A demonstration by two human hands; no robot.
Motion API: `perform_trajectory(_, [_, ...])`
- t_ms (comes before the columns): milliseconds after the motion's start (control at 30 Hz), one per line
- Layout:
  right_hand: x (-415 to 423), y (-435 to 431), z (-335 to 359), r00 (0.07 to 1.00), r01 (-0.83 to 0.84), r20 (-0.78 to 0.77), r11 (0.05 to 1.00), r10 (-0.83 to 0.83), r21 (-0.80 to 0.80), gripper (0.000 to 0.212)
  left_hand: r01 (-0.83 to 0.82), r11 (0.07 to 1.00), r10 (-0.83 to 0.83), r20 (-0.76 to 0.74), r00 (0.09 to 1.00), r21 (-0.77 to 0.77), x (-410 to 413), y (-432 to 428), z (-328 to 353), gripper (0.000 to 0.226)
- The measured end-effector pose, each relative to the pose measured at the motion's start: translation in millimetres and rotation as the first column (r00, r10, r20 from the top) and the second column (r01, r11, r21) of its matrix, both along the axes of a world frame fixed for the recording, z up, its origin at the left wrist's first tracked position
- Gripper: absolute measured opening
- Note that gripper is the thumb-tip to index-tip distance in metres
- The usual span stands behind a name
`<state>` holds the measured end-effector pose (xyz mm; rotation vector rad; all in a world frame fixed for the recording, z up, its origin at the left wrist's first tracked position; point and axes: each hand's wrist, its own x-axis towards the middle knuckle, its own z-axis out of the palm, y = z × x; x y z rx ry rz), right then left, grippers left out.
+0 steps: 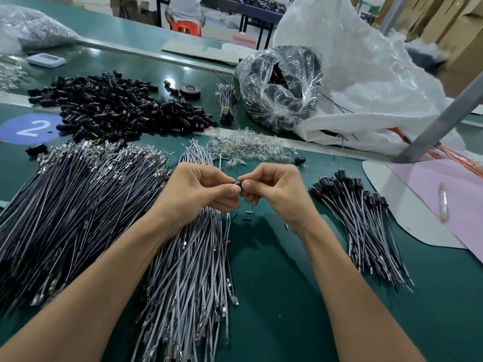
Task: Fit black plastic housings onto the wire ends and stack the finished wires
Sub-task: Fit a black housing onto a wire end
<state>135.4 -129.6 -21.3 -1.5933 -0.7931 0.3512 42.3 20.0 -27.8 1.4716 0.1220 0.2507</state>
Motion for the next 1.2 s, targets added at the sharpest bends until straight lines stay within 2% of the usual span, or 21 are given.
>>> perform_trajectory(267, [-1.0,1.1,-3.6,0.998,-0.034,-0.044,0.998,0.036,0.054,0.017,0.013,1.000,-0.013,-0.010,1.000,-0.020,-0.6,3.9,1.2,0.019])
perform_trajectory(367, [-3.3,2.8,-5.4,0.994,-0.043,-0.100,0.994,0.053,0.098,0.010,0.038,0.999,-0.038,-0.017,0.999,-0.035,-1.4,7.1,3.7,0.019])
perform_trajectory(467, [-1.7,2.0,-1.7,0.986,-0.050,-0.144,0.981,0.078,0.188,0.011,0.053,0.990,-0.052,0.017,0.999,-0.134,-2.0,3.1,6.9,0.011])
perform_trajectory(567, [-2.0,2.0,4.9,0.976,-0.130,-0.137,0.960,0.168,0.250,0.018,0.075,0.967,-0.058,0.075,0.995,-0.245,-1.2,-1.1,10.0,0.005])
perform_trajectory(733, [-8.9,4.3,10.1,0.967,-0.180,-0.123,0.943,0.221,0.280,0.018,0.139,0.962,-0.122,0.087,0.989,-0.233,-3.7,3.3,12.9,0.031])
perform_trajectory(933, [-5.3,-11.4,26.0,0.927,-0.010,-0.329,0.889,0.180,0.459,0.016,0.269,0.940,-0.260,0.071,0.963,-0.209,-6.5,6.9,12.6,0.040])
perform_trajectory(1000, [-0.9,-28.8,35.6,0.907,0.136,-0.407,0.844,0.104,0.519,0.017,0.299,0.932,-0.292,0.064,0.954,-0.206,-7.4,8.7,12.5,0.038])
perform_trajectory(1067, [6.3,-56.2,48.9,0.900,0.301,-0.427,0.825,-0.081,0.478,0.018,0.269,0.941,-0.258,0.082,0.963,-0.205,-6.8,10.2,12.6,0.037])
perform_trajectory(1133, [15.7,-91.1,62.3,0.880,0.433,-0.360,0.837,-0.310,0.336,0.023,0.089,0.977,-0.076,0.077,0.994,-0.193,-4.0,9.4,13.0,0.041])
perform_trajectory(1200, [26.0,-125.6,72.4,0.845,0.521,-0.212,0.845,-0.491,0.122,0.027,-0.210,0.945,0.238,0.089,0.967,-0.249,-1.6,9.5,12.3,0.043])
